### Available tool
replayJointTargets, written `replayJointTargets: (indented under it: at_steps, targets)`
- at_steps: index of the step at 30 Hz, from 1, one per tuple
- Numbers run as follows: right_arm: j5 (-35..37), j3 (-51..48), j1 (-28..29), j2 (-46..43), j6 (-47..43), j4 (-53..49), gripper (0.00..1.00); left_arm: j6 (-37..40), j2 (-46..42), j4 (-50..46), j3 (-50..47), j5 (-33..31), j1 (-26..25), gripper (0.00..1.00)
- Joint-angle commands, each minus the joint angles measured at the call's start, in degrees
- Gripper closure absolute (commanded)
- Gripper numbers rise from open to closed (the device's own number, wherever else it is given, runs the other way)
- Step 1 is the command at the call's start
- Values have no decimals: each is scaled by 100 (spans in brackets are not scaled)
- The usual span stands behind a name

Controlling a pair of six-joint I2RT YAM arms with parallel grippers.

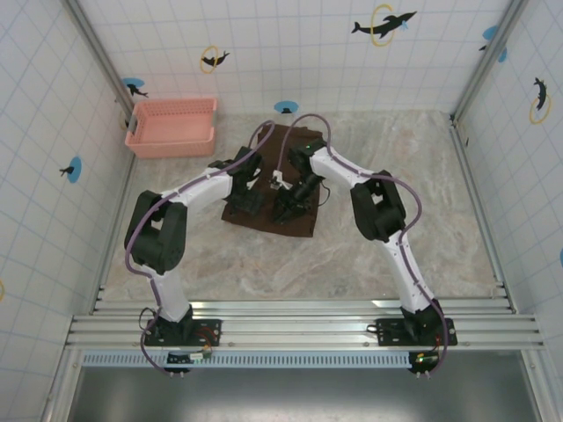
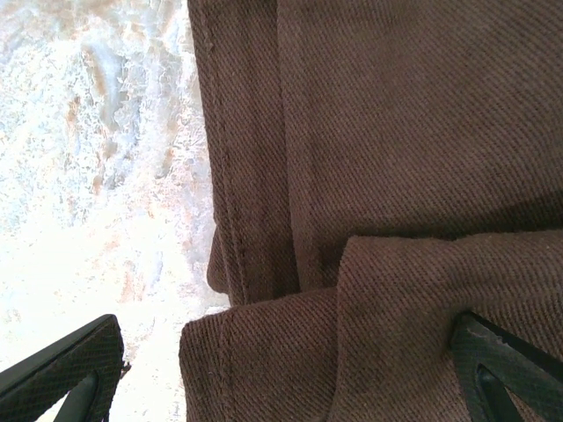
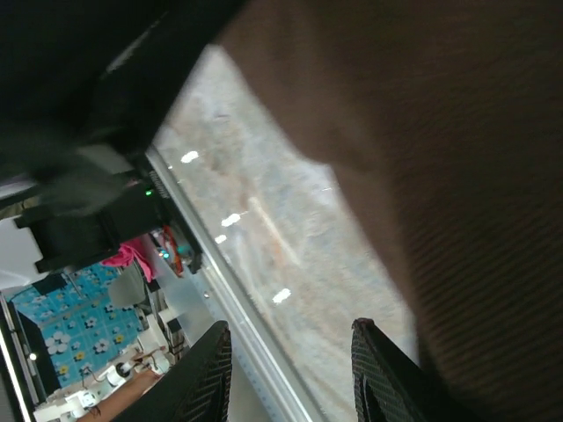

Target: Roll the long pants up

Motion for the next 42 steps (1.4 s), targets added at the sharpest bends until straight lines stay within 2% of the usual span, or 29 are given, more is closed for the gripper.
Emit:
replayJointTargets:
  at_steps: [1, 12, 15, 18, 22, 26, 28, 29, 30, 31, 34, 35, 38, 42]
  targets:
    - [82, 17, -232, 336, -194, 49, 59, -117, 31, -146, -51, 35, 70, 3]
    - [1027, 511, -1009, 400, -939, 75, 58, -39, 53, -258, -29, 201, 160, 3]
    - [1120, 646, -1119, 59, -1057, 108, 57, 3, 93, -298, -3, 233, 175, 3]
    - [1751, 365, -1009, -614, -1252, 249, 54, 17, 80, -284, 19, 288, 208, 3]
    - [3304, -1060, -541, -2074, -1596, 1222, 49, 40, 84, -323, 126, 388, 279, 3]
    - [6087, -2876, 491, -3318, -2521, 2697, 29, 100, 121, -419, 264, 482, 306, 3]
    - [7099, -3470, 912, -3585, -2864, 3237, 24, 112, 102, -425, 258, 513, 328, 3]
    - [7351, -3714, 1054, -3669, -2895, 3476, 18, 106, 83, -421, 244, 530, 331, 3]
    - [7372, -3855, 1116, -3702, -2928, 3591, 1, 103, 70, -414, 228, 549, 334, 3]
    - [7581, -3949, 1207, -3714, -2824, 3711, 1, 101, 54, -383, 192, 578, 342, 3]
    - [7492, -4196, 1361, -3766, -2637, 3963, 1, 112, 60, -403, 164, 630, 351, 3]
    - [7371, -4357, 1417, -3848, -2685, 4174, 1, 123, 76, -427, 171, 633, 350, 3]
    - [7618, -4589, 1611, -3856, -2805, 4568, 0, 154, 93, -438, 173, 663, 354, 3]
    - [7235, -4676, 1695, -3803, -2800, 4563, 2, 176, 121, -425, 190, 713, 375, 3]
